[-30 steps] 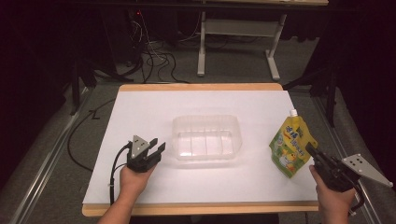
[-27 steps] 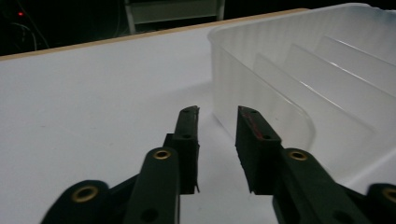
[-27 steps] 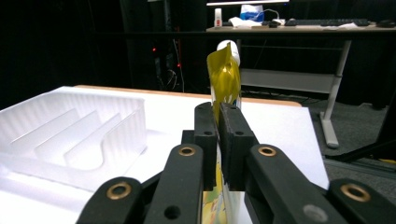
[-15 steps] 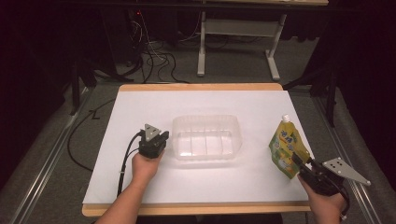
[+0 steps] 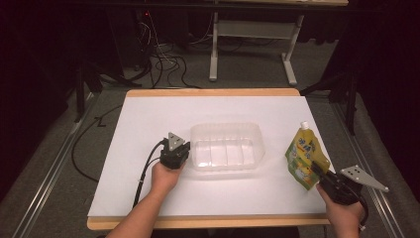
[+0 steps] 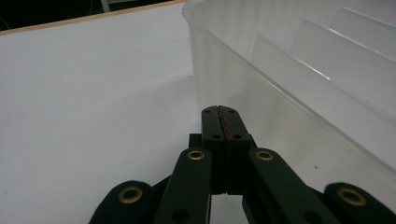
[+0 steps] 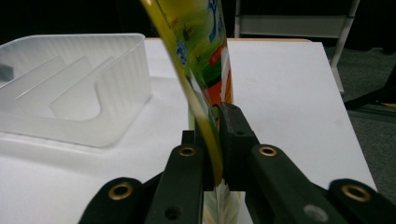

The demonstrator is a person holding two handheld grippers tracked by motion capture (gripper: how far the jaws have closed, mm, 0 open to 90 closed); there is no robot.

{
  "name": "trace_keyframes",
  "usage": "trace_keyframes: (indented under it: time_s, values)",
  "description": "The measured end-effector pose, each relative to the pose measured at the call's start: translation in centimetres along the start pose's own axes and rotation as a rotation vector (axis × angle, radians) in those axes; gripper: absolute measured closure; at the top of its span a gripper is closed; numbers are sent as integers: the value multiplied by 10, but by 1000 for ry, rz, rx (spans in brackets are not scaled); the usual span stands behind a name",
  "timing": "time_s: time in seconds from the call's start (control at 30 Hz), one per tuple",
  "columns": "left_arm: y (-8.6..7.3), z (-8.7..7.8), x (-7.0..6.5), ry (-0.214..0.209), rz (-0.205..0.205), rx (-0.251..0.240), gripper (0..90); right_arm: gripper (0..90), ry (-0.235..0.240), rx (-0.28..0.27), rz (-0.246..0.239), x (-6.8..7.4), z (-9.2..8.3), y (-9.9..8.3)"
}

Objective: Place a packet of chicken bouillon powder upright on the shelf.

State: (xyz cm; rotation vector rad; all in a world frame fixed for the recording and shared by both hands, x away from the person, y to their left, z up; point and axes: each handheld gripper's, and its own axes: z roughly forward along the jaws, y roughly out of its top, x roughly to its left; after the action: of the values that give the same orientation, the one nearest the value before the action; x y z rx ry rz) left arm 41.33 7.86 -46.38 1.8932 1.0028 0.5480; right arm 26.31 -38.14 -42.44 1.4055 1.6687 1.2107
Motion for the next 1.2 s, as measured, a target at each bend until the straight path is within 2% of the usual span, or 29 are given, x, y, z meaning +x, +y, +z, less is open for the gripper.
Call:
trace_keyframes:
  time_s: [0.03, 0.13, 0.33, 0.5, 0.57, 0.63, 0.77, 0.93, 1.1, 1.2]
  values:
    - [0, 0, -1, 0, -5, -2, 846, 900, -9, 1, -1, 0, 0, 0]
    - [1, -4, 3, -2, -31, -15, 804, 900, -14, 3, -3, 1, 1, 2]
    - [0, -18, 10, 14, -48, -49, 682, 900, -16, -15, 30, -2, 2, 4]
    - [-6, -27, 15, 8, -50, -37, 648, 900, -9, -47, 38, 0, 2, 11]
    - [-6, -33, 14, -8, -50, -53, 646, 900, -13, -53, 28, 1, 2, 13]
    - [-7, -40, 13, -7, -43, -70, 646, 900, -20, -66, 11, 3, 2, 18]
    - [-11, -52, 15, -4, -48, -82, 630, 900, -6, -105, 24, 4, 4, 26]
    - [-17, -64, 19, 7, -37, -89, 601, 900, 0, -145, 18, 7, 8, 38]
    - [-23, -73, 21, 18, -48, -94, 555, 900, 30, -184, 11, 12, 12, 53]
    - [-25, -77, 22, 14, -49, -93, 537, 900, 50, -210, 0, 19, 14, 63]
